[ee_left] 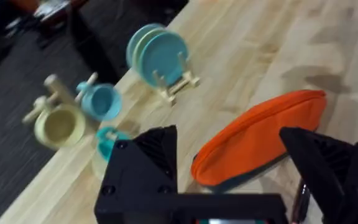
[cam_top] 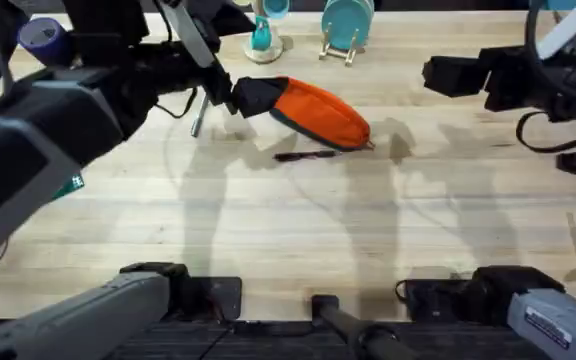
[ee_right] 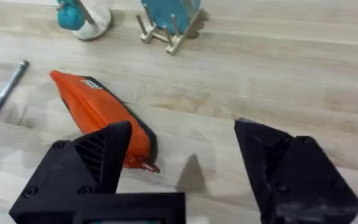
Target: Unzip the bag, pick up the pens from the table one at a time and place them inside, then zip the bag closed.
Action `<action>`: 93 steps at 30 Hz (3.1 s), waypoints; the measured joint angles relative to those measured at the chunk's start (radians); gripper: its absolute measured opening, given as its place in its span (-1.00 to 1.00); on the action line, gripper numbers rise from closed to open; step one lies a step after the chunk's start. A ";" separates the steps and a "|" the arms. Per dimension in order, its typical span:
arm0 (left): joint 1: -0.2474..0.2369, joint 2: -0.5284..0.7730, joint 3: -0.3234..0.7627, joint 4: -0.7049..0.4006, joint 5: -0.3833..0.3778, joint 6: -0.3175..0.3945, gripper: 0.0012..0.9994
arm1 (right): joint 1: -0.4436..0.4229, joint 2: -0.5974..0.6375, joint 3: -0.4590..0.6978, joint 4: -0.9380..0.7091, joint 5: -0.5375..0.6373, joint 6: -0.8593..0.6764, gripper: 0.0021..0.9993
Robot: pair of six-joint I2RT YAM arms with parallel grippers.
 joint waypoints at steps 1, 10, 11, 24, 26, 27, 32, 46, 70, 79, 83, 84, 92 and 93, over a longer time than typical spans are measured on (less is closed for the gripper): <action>0.000 0.014 0.008 0.000 0.022 0.012 0.98 | 0.000 0.002 0.003 0.001 -0.007 0.000 0.99; 0.000 0.101 0.025 0.000 0.086 0.054 0.99 | 0.000 0.002 0.003 -0.007 -0.049 0.002 0.99; 0.000 0.103 0.025 0.000 0.088 0.057 0.99 | 0.000 0.002 0.003 -0.009 -0.050 0.003 0.99; 0.000 0.103 0.026 0.012 0.089 0.064 0.99 | 0.000 0.002 0.004 -0.018 -0.057 0.004 0.99; 0.000 0.103 0.026 0.013 0.076 0.064 0.99 | 0.000 0.002 0.004 -0.018 -0.057 0.004 0.99; 0.000 0.106 0.026 0.016 0.072 0.064 0.99 | 0.000 0.002 0.004 -0.018 -0.057 0.004 0.99; 0.000 0.158 0.026 0.050 0.067 0.065 0.99 | 0.000 0.002 0.004 -0.018 -0.057 0.003 0.99; 0.000 0.405 0.026 0.224 0.143 0.065 0.99 | 0.000 0.002 0.004 -0.018 -0.057 0.003 0.99; 0.000 0.550 0.028 0.273 0.217 0.065 0.99 | 0.000 0.002 0.004 -0.044 -0.057 0.003 0.99; 0.006 0.550 0.033 0.278 0.219 0.064 0.23 | 0.000 0.002 0.004 -0.044 -0.057 0.003 0.99; 0.008 0.550 0.034 0.277 0.219 0.064 -0.14 | 0.000 0.002 0.004 -0.044 -0.057 0.003 0.99; 0.009 0.550 0.035 0.278 0.219 0.064 -0.28 | 0.000 0.002 0.004 -0.044 -0.057 0.003 0.99; 0.006 0.550 0.035 0.271 0.232 0.067 -0.91 | 0.000 0.002 0.004 -0.044 -0.057 0.003 0.99; 0.006 0.550 0.035 0.270 0.232 0.067 -0.91 | 0.000 0.002 0.004 -0.044 -0.057 0.003 0.99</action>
